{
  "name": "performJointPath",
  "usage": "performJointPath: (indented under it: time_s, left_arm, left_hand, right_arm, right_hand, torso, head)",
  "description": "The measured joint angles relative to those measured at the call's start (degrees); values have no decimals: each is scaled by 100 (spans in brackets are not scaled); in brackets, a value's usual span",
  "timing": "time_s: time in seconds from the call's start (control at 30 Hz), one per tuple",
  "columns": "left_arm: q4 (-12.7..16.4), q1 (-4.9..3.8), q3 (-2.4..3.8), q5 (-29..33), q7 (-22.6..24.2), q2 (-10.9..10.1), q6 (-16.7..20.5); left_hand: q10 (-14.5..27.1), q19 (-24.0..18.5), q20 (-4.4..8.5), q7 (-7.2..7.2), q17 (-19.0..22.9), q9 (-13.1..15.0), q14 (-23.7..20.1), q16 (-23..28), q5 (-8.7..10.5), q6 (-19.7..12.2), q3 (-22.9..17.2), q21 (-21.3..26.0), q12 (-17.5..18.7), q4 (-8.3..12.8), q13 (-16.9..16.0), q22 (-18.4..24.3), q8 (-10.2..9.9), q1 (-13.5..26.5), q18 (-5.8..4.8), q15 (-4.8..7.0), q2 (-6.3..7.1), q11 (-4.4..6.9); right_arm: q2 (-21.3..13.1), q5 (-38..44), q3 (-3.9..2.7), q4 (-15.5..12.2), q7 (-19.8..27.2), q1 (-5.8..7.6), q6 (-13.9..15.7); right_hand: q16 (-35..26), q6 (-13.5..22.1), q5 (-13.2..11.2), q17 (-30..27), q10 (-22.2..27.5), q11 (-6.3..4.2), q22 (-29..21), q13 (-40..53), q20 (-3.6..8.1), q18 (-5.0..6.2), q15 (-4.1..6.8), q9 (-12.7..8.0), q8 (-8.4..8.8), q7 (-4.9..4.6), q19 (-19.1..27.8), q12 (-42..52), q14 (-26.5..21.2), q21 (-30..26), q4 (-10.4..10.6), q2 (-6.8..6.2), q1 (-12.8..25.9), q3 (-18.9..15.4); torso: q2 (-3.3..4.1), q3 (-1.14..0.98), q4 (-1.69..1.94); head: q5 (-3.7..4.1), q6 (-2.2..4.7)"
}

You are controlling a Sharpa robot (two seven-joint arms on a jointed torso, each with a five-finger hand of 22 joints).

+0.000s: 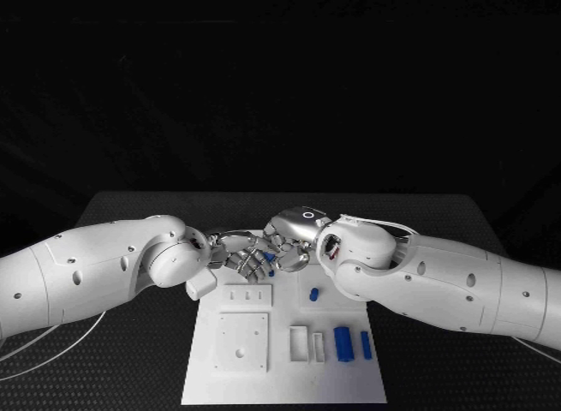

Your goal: Assemble the parts on the task board

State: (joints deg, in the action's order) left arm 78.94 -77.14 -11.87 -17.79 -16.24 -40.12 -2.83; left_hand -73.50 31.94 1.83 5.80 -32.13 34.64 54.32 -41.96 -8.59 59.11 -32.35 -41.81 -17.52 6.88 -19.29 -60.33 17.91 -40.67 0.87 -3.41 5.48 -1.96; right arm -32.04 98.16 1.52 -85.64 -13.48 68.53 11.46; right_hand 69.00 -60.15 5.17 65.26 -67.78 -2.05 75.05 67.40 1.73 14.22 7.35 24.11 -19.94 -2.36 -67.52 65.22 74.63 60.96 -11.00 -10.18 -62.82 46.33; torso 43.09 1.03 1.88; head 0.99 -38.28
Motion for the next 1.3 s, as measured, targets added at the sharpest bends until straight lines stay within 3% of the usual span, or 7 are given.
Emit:
performJointPath:
  time_s: [0.33, 0.5, 0.6, 1.13, 1.17, 1.23, 1.3]
  left_arm:
    - [14, -1, 3, 15, 32, -9, 18]
    - [31, -3, 6, 49, 79, -11, 19]
    - [41, -4, 8, 72, 115, -13, 16]
    - [36, 5, 0, 152, 162, -22, 41]
    - [36, 6, -1, 155, 163, -21, 44]
    - [34, 6, -1, 161, 167, -20, 50]
    - [34, 6, -1, 163, 167, -18, 58]
  left_hand:
    - [0, 0, 0, 0, 0, 26, 0, 0, -116, 0, -47, 34, 0, 127, 0, -39, 0, -308, -1, 0, -509, 0]
    - [0, 0, 0, 10, -1, 48, 1, 0, -787, -9, -61, 59, 0, 409, -11, -74, 0, -444, 0, 0, -901, -1]
    - [0, 0, 0, 12, -1, 51, 1, 0, -977, -7, -57, 59, 0, 565, -11, -84, -22, -525, 0, 1, -1120, -1]
    - [32, -21, -20, 4, 23, 56, -29, 20, -1052, -37, -146, 94, 0, 842, -9, -121, -64, -607, 0, -29, -1228, -13]
    - [32, -16, -26, 5, 29, 56, -28, 26, -997, -37, -177, 109, 0, 855, -6, -127, -64, -611, 0, -29, -1225, -13]
    - [43, 0, -42, 14, 45, 57, -28, 26, -374, -47, -668, 147, 0, 633, 1, -130, -66, -813, 0, -29, -1033, -24]
    - [52, 0, -42, 24, 48, 65, -29, 26, -171, -56, -910, 147, 0, 485, 4, -141, -67, -908, 0, -28, -938, -33]
  right_arm:
    - [20, -1, 3, 28, 9, -7, -29]
    - [18, -1, 5, 47, 9, -12, -49]
    - [17, 0, 7, 73, -3, -15, -65]
    - [22, 2, -2, 74, -11, -25, -74]
    - [21, 2, -2, 72, -12, -26, -74]
    - [20, 2, -2, 70, -15, -27, -74]
    - [18, 1, -3, 69, -16, -27, -74]
  right_hand:
    - [0, 0, -1, 0, 1, 0, 0, 2, 0, 2, -1, 0, 0, 0, 0, 23, 0, 0, 12, -2, 0, 12]
    - [0, 0, -6, 0, 1, 0, 0, 2, 0, 2, -1, 0, 0, 0, 0, 23, 0, 0, 12, -10, 8, 12]
    - [0, 0, -6, 0, 1, 1, 0, 2, 0, 2, -1, -2, 0, 0, 0, 23, 0, 0, 12, -17, 15, 12]
    - [0, 0, 16, -5, 2, 1, 0, 6, 0, 2, -2, -2, 0, 0, 0, 23, 0, 0, -5, -35, 32, 27]
    - [0, 0, 16, -5, 2, 1, 0, 6, 0, 2, -2, -2, 0, 0, 0, 23, 0, 0, -5, -34, 31, 26]
    - [0, 0, 16, -5, 2, 1, 0, 6, 0, 2, -2, -2, 0, 0, 0, 23, 0, 0, -6, -32, 29, 25]
    - [0, 0, 16, -5, 2, 1, 0, 6, 0, 2, -2, -2, 0, 0, 0, 23, 0, 0, -7, -32, 28, 25]
  torso:
    - [-1, 1, 0]
    - [-1, 1, 1]
    - [-1, 1, 4]
    - [0, -6, -2]
    - [0, -6, -2]
    - [0, -6, -2]
    - [0, -6, -1]
  head:
    - [12, -8]
    - [12, -9]
    - [13, -9]
    - [2, -33]
    - [1, -33]
    - [-1, -33]
    - [-1, -30]
